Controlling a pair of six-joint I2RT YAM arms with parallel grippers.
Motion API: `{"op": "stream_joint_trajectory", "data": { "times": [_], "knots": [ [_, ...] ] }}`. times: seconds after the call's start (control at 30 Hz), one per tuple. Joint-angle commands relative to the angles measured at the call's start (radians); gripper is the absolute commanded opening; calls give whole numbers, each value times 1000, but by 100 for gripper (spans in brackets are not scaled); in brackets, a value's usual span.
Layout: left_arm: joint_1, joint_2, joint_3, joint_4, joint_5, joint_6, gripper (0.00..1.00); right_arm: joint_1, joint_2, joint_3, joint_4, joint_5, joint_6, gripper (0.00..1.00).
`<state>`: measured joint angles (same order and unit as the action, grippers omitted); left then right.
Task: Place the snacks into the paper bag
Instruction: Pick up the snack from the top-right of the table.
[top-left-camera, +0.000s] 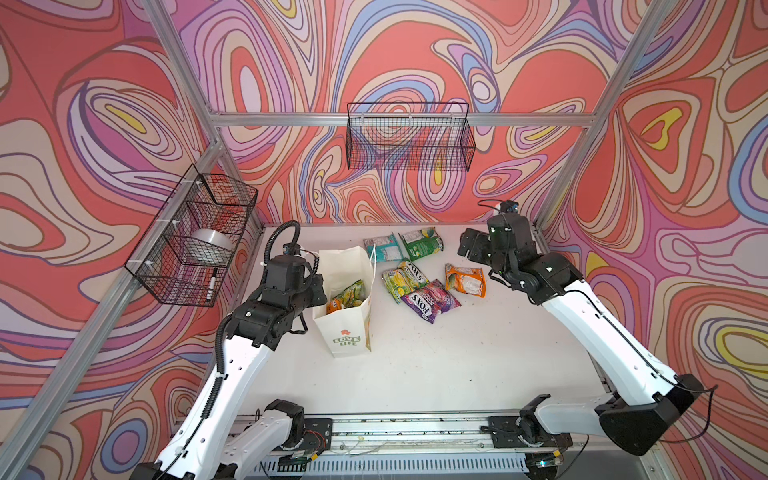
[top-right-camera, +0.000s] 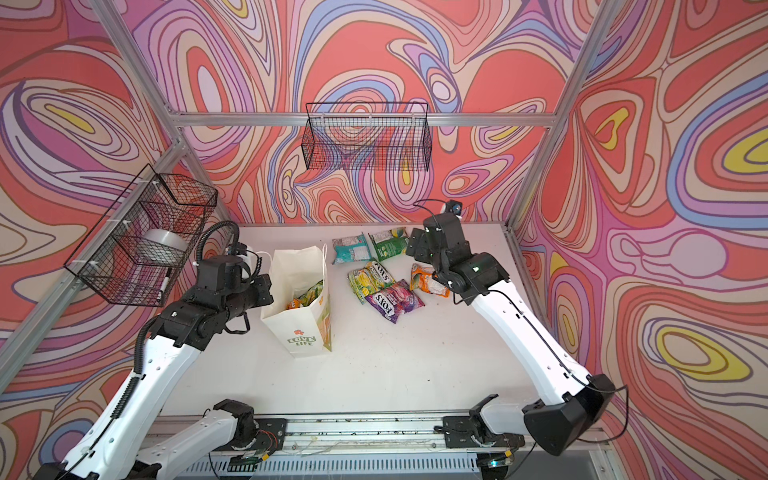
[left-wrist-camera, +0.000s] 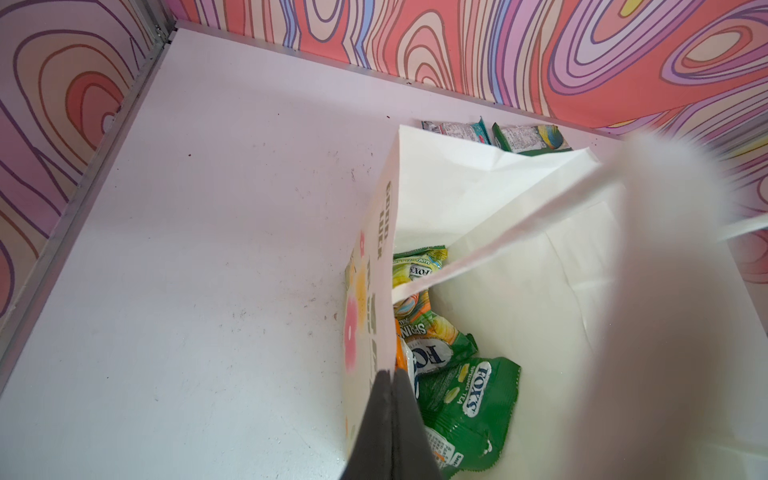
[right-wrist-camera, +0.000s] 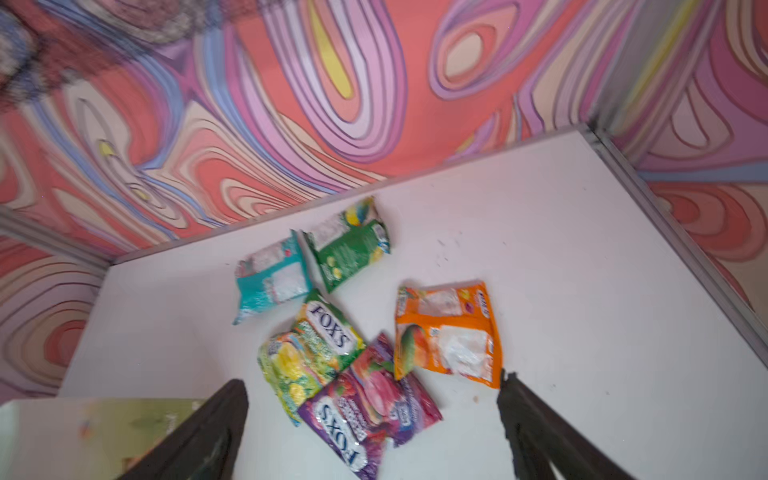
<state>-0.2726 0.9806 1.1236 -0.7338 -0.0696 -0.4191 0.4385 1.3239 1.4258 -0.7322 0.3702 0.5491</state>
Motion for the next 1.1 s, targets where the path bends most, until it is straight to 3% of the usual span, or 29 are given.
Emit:
{"op": "stream_joint_trajectory", "data": {
  "times": [0.0, 0.13, 0.27, 0.6, 0.83, 1.07],
  "knots": [
    [6, -24, 6, 26, 28, 1, 0, -117, -13, -166, 136, -108, 91, 98],
    [7, -29, 9, 29, 53, 9, 0, -260, 46, -358, 338, -242, 152, 98],
    [6, -33, 1, 43, 63, 14, 0, -319, 148, -414, 433, -288, 171, 98],
    [9, -29, -10, 66, 125, 15, 0, -354, 431, -363, 529, -495, 160, 98],
    [9, -25, -14, 77, 156, 11, 0, -354, 488, -379, 587, -528, 184, 98],
    [9, -34, -15, 82, 154, 17, 0, -356, 517, -385, 614, -549, 166, 83]
  ]
}}
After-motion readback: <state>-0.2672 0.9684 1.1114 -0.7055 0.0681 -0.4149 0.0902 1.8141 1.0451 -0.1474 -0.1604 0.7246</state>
